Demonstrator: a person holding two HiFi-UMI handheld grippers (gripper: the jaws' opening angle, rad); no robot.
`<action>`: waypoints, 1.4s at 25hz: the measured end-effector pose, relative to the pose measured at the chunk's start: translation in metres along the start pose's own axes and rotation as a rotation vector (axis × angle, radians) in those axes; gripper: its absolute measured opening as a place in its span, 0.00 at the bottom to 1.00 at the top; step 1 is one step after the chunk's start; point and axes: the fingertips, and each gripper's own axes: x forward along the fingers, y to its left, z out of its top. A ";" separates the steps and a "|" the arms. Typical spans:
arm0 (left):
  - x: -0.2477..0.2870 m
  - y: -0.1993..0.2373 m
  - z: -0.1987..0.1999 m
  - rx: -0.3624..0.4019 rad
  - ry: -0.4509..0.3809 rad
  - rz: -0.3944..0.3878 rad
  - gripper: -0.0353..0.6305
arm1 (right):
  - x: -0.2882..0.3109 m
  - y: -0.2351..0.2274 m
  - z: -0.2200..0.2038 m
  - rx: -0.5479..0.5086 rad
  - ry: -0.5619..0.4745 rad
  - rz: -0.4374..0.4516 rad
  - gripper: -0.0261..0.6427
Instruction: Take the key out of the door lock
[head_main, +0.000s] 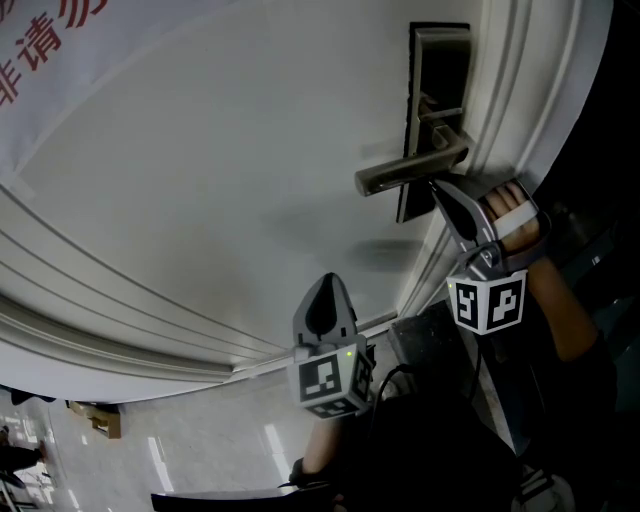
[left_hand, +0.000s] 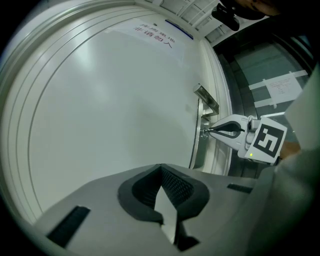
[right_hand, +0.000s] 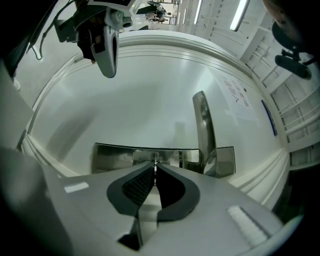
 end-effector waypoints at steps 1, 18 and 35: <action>0.000 0.000 -0.001 -0.001 0.001 0.002 0.05 | 0.000 0.000 0.000 0.004 0.002 0.000 0.06; -0.002 -0.002 0.003 0.012 -0.009 -0.012 0.05 | 0.000 -0.002 -0.001 0.121 0.021 0.019 0.06; -0.002 -0.004 -0.003 0.005 -0.006 -0.009 0.05 | 0.001 -0.001 0.000 0.086 0.042 -0.008 0.06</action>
